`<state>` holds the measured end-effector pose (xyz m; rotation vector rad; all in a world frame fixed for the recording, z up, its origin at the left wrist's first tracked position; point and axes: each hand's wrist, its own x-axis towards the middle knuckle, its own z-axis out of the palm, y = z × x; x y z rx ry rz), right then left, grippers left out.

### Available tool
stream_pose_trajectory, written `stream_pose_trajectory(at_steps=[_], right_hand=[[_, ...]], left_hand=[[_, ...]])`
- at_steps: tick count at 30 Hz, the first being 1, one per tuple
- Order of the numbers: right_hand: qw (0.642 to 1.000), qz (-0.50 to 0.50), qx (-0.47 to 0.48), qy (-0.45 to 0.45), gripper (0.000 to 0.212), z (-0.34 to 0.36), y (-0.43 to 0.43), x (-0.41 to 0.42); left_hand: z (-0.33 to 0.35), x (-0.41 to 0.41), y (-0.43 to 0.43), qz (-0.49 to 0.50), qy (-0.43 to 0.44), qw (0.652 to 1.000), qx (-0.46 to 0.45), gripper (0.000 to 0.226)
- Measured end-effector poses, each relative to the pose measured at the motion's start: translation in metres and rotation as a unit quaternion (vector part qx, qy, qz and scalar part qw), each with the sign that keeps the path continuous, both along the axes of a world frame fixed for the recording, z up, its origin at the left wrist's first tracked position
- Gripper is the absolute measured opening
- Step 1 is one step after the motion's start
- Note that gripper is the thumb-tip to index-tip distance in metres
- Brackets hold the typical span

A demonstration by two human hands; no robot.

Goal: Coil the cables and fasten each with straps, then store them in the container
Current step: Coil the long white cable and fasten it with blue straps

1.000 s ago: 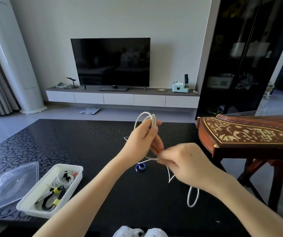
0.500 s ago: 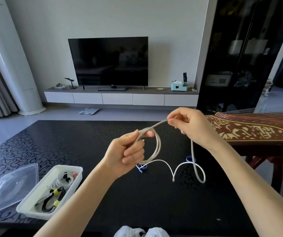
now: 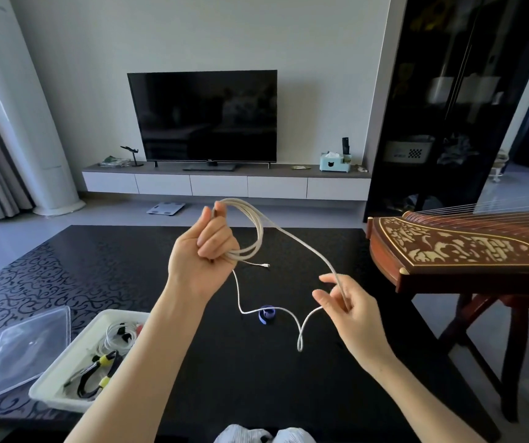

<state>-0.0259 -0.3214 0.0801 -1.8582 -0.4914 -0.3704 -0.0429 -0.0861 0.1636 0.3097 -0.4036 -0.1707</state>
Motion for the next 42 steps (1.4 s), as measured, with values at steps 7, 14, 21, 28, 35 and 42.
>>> stream_pose_trajectory(at_steps=[7,14,21,28,35,42], right_hand=[[0.977,-0.094,-0.037,-0.188,0.02,0.012,0.006,-0.002],[0.849,-0.03,-0.45,-0.276,0.028,0.04,0.029,-0.01],[0.847,0.079,-0.417,-0.321,0.016,0.063,0.026,-0.004],[0.883,0.181,-0.362,-0.237,0.015,0.08,0.032,-0.001],[0.923,0.159,-0.274,-0.219,0.022,0.082,0.033,0.002],[0.952,0.21,-0.187,-0.117,0.017,0.096,0.042,0.009]], left_hand=[[0.006,0.0,-0.006,0.112,0.056,0.992,0.026,0.035],[-0.003,0.003,-0.036,0.296,0.061,0.87,0.388,0.034],[-0.003,0.003,-0.048,0.328,0.027,0.794,0.511,0.039],[-0.011,0.0,-0.052,0.304,-0.009,0.769,0.562,0.033],[-0.014,-0.004,-0.041,0.29,0.019,0.813,0.505,0.038],[-0.02,-0.01,-0.045,0.224,-0.018,0.833,0.506,0.025]])
